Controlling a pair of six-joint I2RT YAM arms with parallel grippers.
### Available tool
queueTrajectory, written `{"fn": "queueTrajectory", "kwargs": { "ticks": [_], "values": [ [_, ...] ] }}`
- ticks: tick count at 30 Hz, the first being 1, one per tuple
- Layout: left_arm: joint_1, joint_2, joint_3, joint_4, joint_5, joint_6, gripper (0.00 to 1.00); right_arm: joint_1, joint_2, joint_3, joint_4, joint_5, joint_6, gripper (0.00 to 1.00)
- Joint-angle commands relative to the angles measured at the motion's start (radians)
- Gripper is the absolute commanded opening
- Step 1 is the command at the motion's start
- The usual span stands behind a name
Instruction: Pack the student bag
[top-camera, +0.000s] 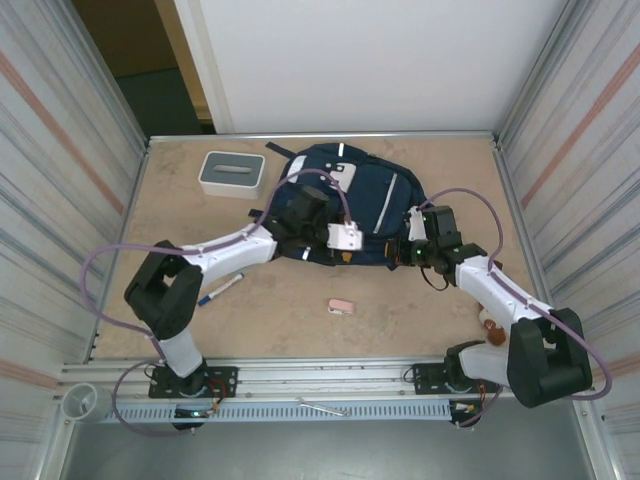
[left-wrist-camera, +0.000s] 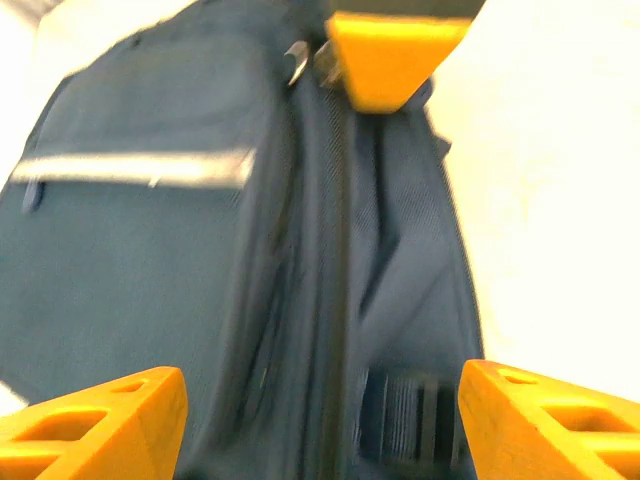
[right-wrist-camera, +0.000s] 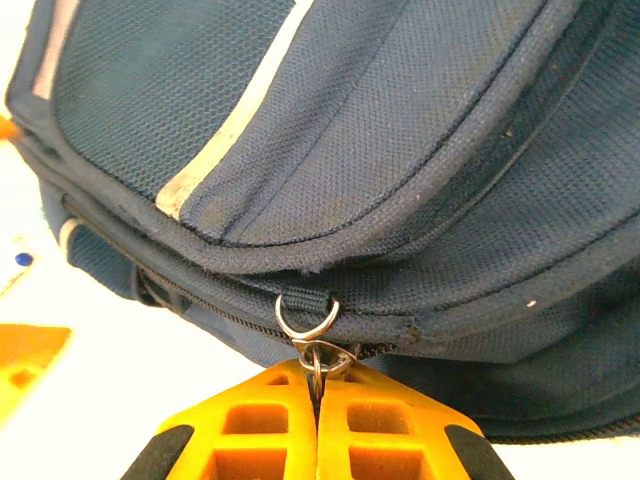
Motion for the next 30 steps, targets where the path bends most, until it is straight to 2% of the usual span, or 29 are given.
{"fn": "queueTrajectory", "kwargs": {
  "ticks": [1,3,5,7,9,12,13,18,21,23,25,28,30],
  "values": [
    [-0.027,0.065,0.048,0.075,-0.088,0.079,0.71,0.014,-0.050,0.020,0.030,-0.092,0.036,0.00],
    [-0.036,0.094,0.060,0.100,-0.101,0.095,0.69,0.017,-0.057,0.014,0.041,-0.111,0.047,0.00],
    [-0.038,0.114,0.064,0.139,-0.142,0.098,0.61,0.020,-0.064,0.009,0.045,-0.126,0.051,0.00],
    [-0.037,0.123,0.066,0.168,-0.179,0.091,0.47,0.018,-0.067,0.004,0.036,-0.128,0.041,0.00],
    [-0.028,0.112,0.052,0.176,-0.169,0.088,0.34,0.008,-0.068,0.003,0.002,-0.111,0.019,0.00],
    [0.012,0.066,0.010,0.153,-0.039,0.092,0.03,-0.017,-0.068,0.015,-0.088,-0.013,-0.014,0.00],
    [0.031,0.046,-0.010,0.154,0.010,0.089,0.00,-0.017,-0.068,0.027,-0.133,0.059,-0.029,0.00],
    [0.127,-0.030,-0.076,0.141,0.227,0.072,0.00,-0.010,-0.062,0.035,-0.177,0.316,-0.059,0.00],
    [0.178,-0.050,-0.092,0.134,0.301,0.060,0.00,0.013,-0.056,0.046,-0.159,0.388,-0.065,0.00],
    [0.200,-0.054,-0.098,0.125,0.300,0.054,0.03,0.042,-0.055,0.053,-0.132,0.378,-0.075,0.00],
    [0.210,-0.059,-0.102,0.113,0.280,0.041,0.13,0.077,-0.056,0.057,-0.100,0.340,-0.089,0.00],
    [0.206,-0.085,-0.129,0.126,0.252,-0.004,0.44,0.108,-0.062,0.059,-0.065,0.259,-0.108,0.00],
    [0.179,-0.117,-0.154,0.144,0.225,-0.031,0.60,0.117,-0.071,0.061,-0.051,0.197,-0.110,0.00]
  ]
}}
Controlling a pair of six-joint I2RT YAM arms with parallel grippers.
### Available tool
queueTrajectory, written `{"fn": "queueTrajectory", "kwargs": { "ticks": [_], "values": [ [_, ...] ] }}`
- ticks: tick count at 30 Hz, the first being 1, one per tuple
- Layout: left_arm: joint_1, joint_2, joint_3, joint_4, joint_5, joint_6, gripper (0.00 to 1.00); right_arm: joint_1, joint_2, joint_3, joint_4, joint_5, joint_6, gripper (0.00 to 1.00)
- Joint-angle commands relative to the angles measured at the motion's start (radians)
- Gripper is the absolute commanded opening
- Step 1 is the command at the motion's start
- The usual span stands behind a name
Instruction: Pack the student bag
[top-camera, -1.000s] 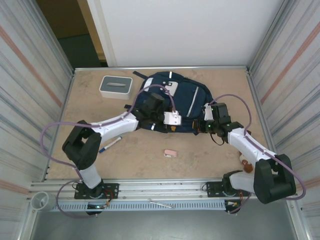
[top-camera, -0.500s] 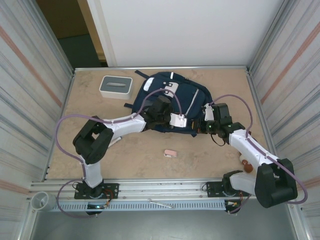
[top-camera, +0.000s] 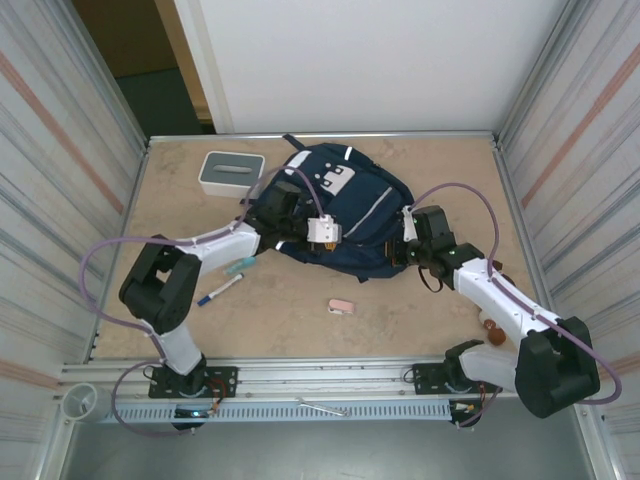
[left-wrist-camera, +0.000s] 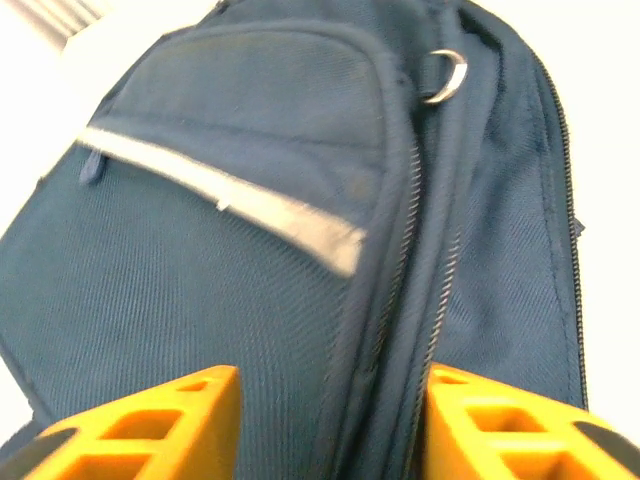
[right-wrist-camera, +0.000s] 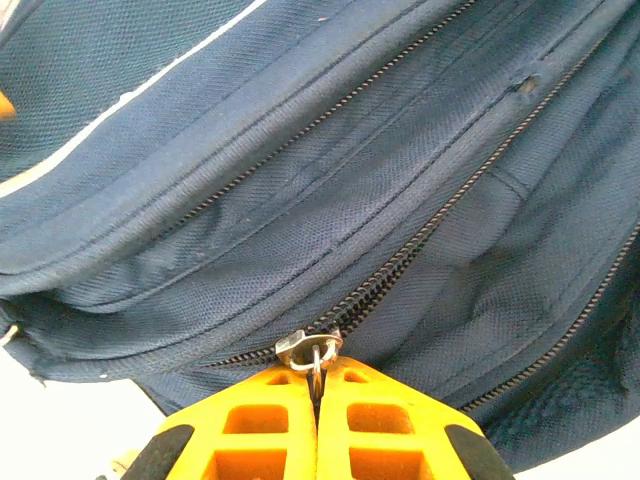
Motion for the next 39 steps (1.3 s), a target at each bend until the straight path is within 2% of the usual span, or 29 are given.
{"fn": "queueTrajectory", "kwargs": {
  "ticks": [1,3,5,9,13,14,17,20,21,26,30,34,39],
  "values": [
    [-0.028,-0.095,-0.032,0.024,-0.041,-0.063,0.65,0.013,-0.030,0.026,0.021,-0.062,-0.031,0.00],
    [-0.075,-0.114,-0.039,0.026,-0.087,-0.063,0.71,0.020,-0.038,0.033,0.021,-0.099,-0.024,0.00],
    [-0.115,-0.116,-0.033,0.023,-0.112,-0.058,0.73,0.031,-0.043,0.038,0.020,-0.121,-0.020,0.00],
    [-0.201,-0.066,0.016,0.016,-0.172,-0.034,0.72,0.055,-0.047,0.046,0.021,-0.145,-0.006,0.00],
    [-0.248,0.003,0.076,-0.010,-0.220,-0.005,0.67,0.075,-0.062,0.042,0.032,-0.167,0.008,0.00],
    [-0.251,0.016,0.084,-0.008,-0.237,-0.001,0.62,0.076,-0.068,0.040,0.032,-0.171,0.009,0.00],
    [-0.246,0.018,0.089,0.004,-0.266,0.007,0.38,0.072,-0.088,0.026,0.021,-0.159,0.005,0.00],
    [-0.228,-0.013,0.066,0.021,-0.228,0.016,0.08,0.038,-0.090,0.020,-0.012,-0.137,0.000,0.00],
    [-0.218,-0.030,0.051,0.033,-0.202,0.014,0.01,0.024,-0.088,0.022,-0.028,-0.122,0.003,0.00],
    [-0.162,-0.110,-0.004,0.089,-0.026,-0.041,0.00,-0.005,-0.054,0.055,-0.117,0.053,0.013,0.00],
    [-0.118,-0.162,-0.050,0.153,0.093,-0.096,0.00,-0.017,-0.015,0.088,-0.156,0.143,0.006,0.00],
    [-0.068,-0.190,-0.094,0.219,0.172,-0.150,0.00,-0.041,0.020,0.113,-0.149,0.128,0.003,0.00],
    [0.003,-0.200,-0.147,0.225,0.173,-0.183,0.00,-0.066,0.037,0.147,-0.166,0.108,-0.012,0.00]
  ]
}}
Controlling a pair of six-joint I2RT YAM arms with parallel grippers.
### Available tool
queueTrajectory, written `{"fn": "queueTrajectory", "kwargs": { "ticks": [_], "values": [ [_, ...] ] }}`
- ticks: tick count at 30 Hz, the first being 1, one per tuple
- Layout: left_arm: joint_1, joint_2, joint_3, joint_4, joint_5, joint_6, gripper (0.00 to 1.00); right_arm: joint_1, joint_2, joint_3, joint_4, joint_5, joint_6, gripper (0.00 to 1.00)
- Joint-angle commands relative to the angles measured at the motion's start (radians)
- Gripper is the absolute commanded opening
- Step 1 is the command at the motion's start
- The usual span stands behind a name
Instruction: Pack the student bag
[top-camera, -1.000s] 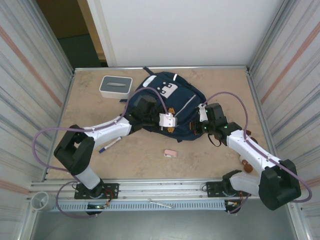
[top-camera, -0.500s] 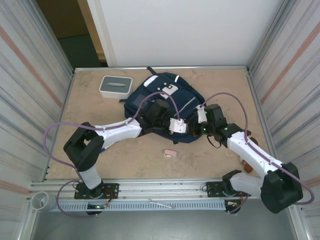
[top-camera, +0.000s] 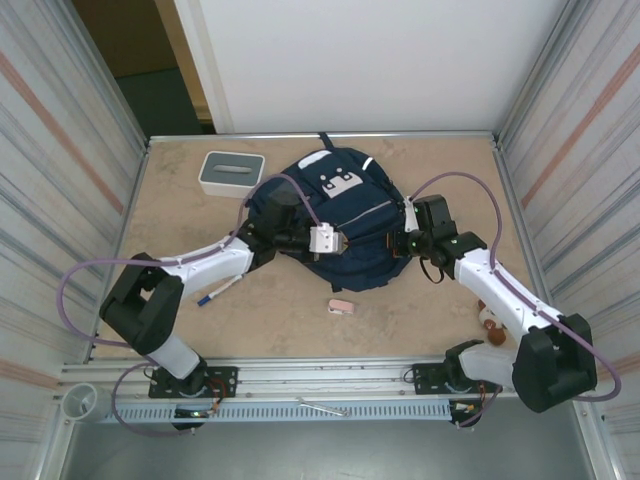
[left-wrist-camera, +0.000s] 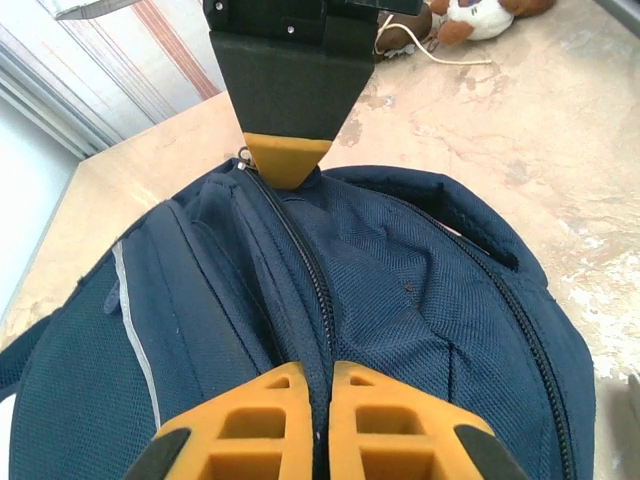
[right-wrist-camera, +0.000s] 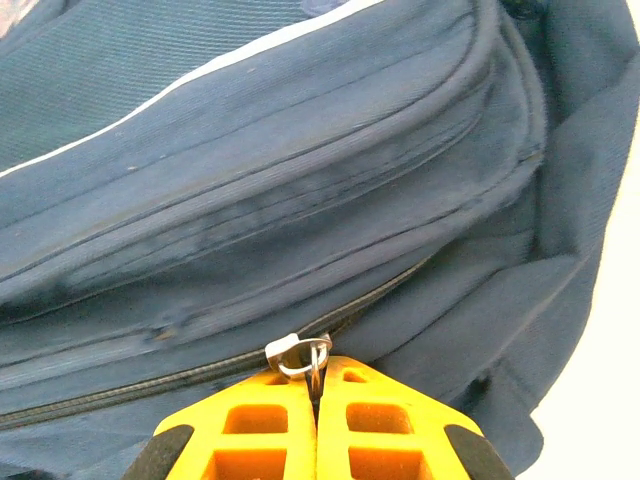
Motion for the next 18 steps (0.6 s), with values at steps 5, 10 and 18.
{"fn": "queueTrajectory", "kwargs": {
  "ticks": [5,10,18],
  "values": [
    [0.093,-0.062,-0.064,0.037,-0.122,-0.075,0.26,-0.013,-0.034,0.005,0.000,-0.049,-0.014,0.00],
    [0.002,-0.092,-0.014,-0.124,-0.299,-0.176,0.61,0.037,-0.053,-0.001,0.046,-0.105,0.012,0.00],
    [-0.177,-0.029,0.078,-0.175,-0.433,-0.226,0.72,0.105,-0.073,0.014,0.086,-0.139,0.036,0.00]
  ]
}}
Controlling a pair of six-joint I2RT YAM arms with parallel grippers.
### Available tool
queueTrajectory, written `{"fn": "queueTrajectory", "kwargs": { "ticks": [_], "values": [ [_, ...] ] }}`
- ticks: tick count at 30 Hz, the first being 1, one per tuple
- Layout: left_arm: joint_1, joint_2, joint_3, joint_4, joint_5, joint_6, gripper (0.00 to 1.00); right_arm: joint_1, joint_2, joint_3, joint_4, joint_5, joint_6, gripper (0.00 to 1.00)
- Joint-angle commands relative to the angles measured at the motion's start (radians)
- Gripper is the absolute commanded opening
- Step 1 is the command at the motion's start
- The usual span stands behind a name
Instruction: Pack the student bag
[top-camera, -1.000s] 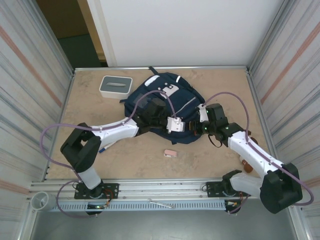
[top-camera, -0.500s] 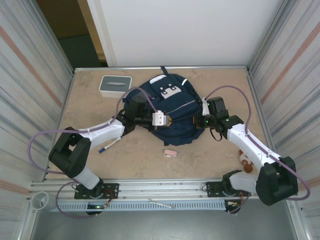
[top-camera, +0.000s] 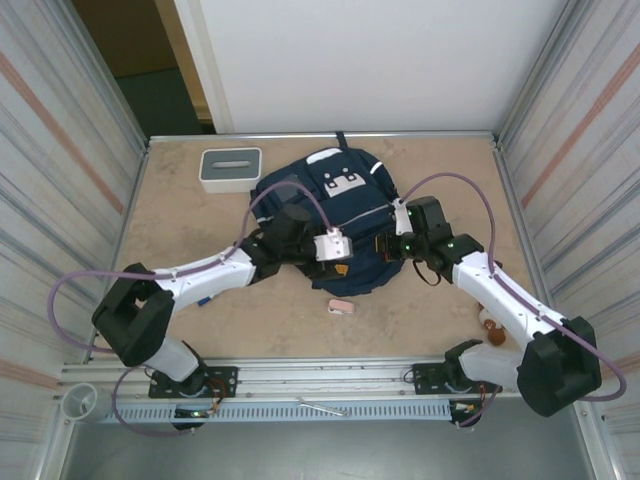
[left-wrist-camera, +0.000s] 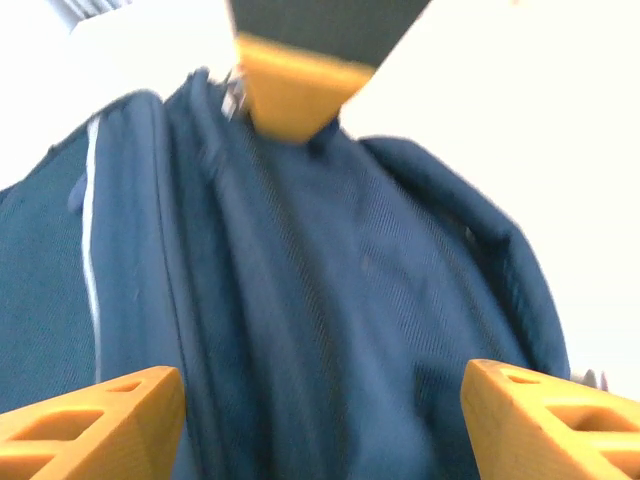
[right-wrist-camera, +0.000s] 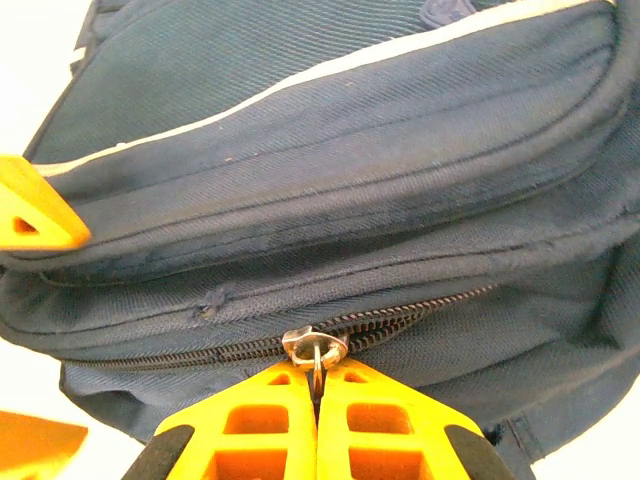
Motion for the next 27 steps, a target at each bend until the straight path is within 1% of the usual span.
{"fn": "queueTrajectory", "kwargs": {
  "ticks": [1,3,4,8,9,10,12,13,16,19,22,24,25,26,27],
  "values": [
    [-0.028,0.048,0.095,-0.049,-0.093,-0.037,0.69,0.020,-0.046,0.016,0.069,-0.056,0.031,0.00],
    [-0.032,0.082,0.126,-0.057,-0.092,-0.038,0.61,0.029,-0.053,0.016,0.071,-0.058,0.032,0.00],
    [-0.033,0.095,0.137,-0.055,-0.093,-0.036,0.55,0.031,-0.058,0.015,0.068,-0.058,0.030,0.00],
    [-0.029,0.112,0.147,-0.033,-0.094,-0.009,0.29,0.028,-0.068,0.001,0.048,-0.038,0.013,0.00],
    [-0.024,0.108,0.146,-0.030,-0.088,-0.001,0.20,0.024,-0.069,-0.003,0.039,-0.030,0.008,0.00],
    [-0.013,0.101,0.143,-0.025,-0.070,0.006,0.12,0.015,-0.068,-0.006,0.030,-0.021,0.006,0.00],
    [0.016,0.082,0.128,-0.012,-0.010,0.014,0.02,-0.015,-0.066,-0.015,0.014,-0.011,0.006,0.00],
    [0.033,0.067,0.117,-0.006,0.027,0.021,0.00,-0.036,-0.064,-0.017,0.004,-0.001,0.010,0.00],
    [0.096,0.018,0.073,0.024,0.185,0.060,0.00,-0.089,-0.043,-0.010,-0.045,0.064,0.018,0.00],
    [0.154,-0.026,0.017,0.075,0.336,0.103,0.00,-0.114,-0.010,0.006,-0.076,0.130,0.006,0.00],
    [0.218,-0.043,-0.035,0.165,0.432,0.075,0.00,-0.131,0.007,0.009,-0.058,0.122,0.005,0.00],
    [0.263,-0.034,-0.050,0.203,0.456,0.042,0.00,-0.128,0.011,0.011,-0.037,0.094,0.005,0.00],
    [0.283,-0.023,-0.054,0.211,0.440,0.032,0.00,-0.125,0.009,0.010,-0.025,0.071,0.003,0.00],
    [0.291,-0.015,-0.055,0.206,0.405,0.028,0.01,-0.120,0.007,0.009,-0.014,0.055,0.004,0.00],
    [0.294,-0.010,-0.057,0.185,0.347,0.035,0.05,-0.111,0.005,0.009,-0.005,0.039,0.006,0.00]
  ]
}}
